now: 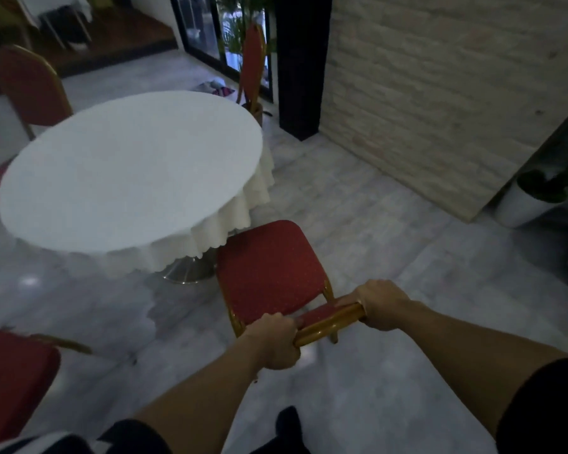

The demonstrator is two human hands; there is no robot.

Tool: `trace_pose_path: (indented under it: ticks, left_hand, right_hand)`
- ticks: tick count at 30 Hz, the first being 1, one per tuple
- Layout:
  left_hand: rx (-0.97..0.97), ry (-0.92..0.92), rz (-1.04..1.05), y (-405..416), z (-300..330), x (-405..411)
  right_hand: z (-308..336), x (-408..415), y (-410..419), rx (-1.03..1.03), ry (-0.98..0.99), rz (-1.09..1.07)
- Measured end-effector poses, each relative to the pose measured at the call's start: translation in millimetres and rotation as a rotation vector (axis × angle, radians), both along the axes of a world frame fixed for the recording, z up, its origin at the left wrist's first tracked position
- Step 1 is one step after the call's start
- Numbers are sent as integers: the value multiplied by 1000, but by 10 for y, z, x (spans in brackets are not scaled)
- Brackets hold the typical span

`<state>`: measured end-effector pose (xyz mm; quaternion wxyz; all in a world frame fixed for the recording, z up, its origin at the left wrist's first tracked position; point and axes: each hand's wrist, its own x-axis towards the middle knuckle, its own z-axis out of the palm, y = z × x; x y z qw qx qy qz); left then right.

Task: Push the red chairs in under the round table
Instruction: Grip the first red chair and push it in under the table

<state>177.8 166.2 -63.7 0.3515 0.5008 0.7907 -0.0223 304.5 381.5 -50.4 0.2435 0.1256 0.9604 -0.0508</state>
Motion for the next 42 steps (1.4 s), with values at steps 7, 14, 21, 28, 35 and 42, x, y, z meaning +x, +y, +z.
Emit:
trace_pose_path:
  ticks: [7, 14, 21, 28, 35, 42]
  left_hand:
    - [-63, -21, 135, 640, 37, -323]
    - [-181, -22, 395, 1038, 115, -618]
    - [-153, -71, 681, 1293, 125, -1030]
    - [-112, -122, 828, 1378, 64, -1512]
    - [-199, -159, 787, 1423, 13, -1513]
    - [-435, -262, 637, 1882, 658, -2221]
  right_hand:
    - [-38, -728, 796, 6, -11, 156]
    - [-178, -1474, 1264, 25, 12, 275]
    - [-49, -2149, 1493, -72, 22, 424]
    - [-10, -2811, 1602, -126, 40, 494]
    - [-118, -2821, 1749, -168, -43, 557]
    - [297, -3333, 2206, -420, -424, 342]
